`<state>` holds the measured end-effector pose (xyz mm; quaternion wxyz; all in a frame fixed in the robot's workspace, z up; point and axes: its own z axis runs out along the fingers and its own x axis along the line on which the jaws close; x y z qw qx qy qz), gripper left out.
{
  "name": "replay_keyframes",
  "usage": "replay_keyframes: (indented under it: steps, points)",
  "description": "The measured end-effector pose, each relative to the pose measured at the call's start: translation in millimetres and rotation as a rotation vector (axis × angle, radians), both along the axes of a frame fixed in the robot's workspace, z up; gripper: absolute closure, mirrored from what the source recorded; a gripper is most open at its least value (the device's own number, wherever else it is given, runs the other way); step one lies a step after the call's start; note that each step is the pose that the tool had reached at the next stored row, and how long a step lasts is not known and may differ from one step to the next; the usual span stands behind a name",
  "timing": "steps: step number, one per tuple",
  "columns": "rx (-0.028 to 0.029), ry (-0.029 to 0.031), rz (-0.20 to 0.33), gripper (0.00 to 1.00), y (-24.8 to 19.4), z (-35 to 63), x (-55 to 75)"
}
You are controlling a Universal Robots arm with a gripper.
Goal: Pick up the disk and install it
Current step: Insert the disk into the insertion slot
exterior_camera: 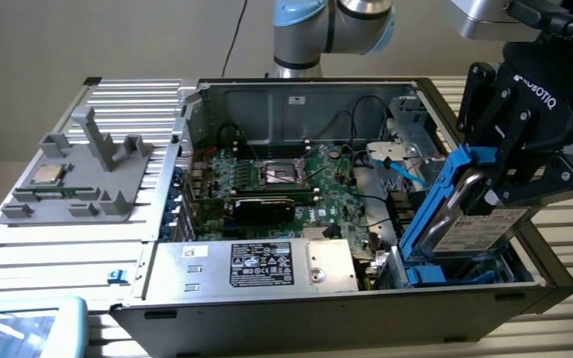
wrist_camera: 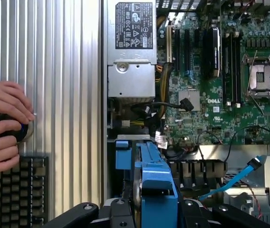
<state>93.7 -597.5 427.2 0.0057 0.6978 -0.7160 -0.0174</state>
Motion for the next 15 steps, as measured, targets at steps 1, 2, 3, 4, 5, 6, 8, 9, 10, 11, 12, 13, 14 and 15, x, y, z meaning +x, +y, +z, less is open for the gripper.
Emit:
replay_keyframes:
  steps: [1, 2, 3, 4, 5, 6, 8, 9, 10, 11, 12, 13, 14, 15]
  points:
    - [-0.0003, 0.0, 0.0, 0.63, 0.0, -0.7, 0.1]
    - [-0.0005, 0.0, 0.0, 0.63, 0.0, -1.3, 0.3]
    - [-0.0005, 0.0, 0.0, 0.63, 0.0, -1.9, 0.5]
    - [-0.0005, 0.0, 0.0, 0.63, 0.0, -2.7, 0.6]
    - [-0.0006, 0.0, 0.0, 0.63, 0.0, -3.4, 0.9]
    - [-0.0007, 0.0001, 0.0, 0.63, 0.0, -4.0, 1.3]
    - [-0.001, 0.0002, 0.0, 0.63, 0.0, -5.4, 1.5]
    - [-0.0012, 0.0004, 0.0, 0.63, 0.0, -6.2, 1.5]
    - [-0.0017, 0.0007, 0.0, 0.63, 0.0, -6.9, 1.6]
    - [-0.0017, 0.0011, 0.0, 0.63, 0.0, -7.7, 1.6]
    - [-0.0018, 0.0017, 0.0, 0.63, 0.0, -8.2, 1.6]
    - [-0.0017, 0.002, 0.0, 0.63, 0.0, -8.5, 1.6]
    - [-0.0018, 0.0021, 0.0, 0.63, 0.0, -8.9, 1.6]
    - [-0.0018, 0.0022, 0.0, 0.63, 0.0, -9.1, 1.6]
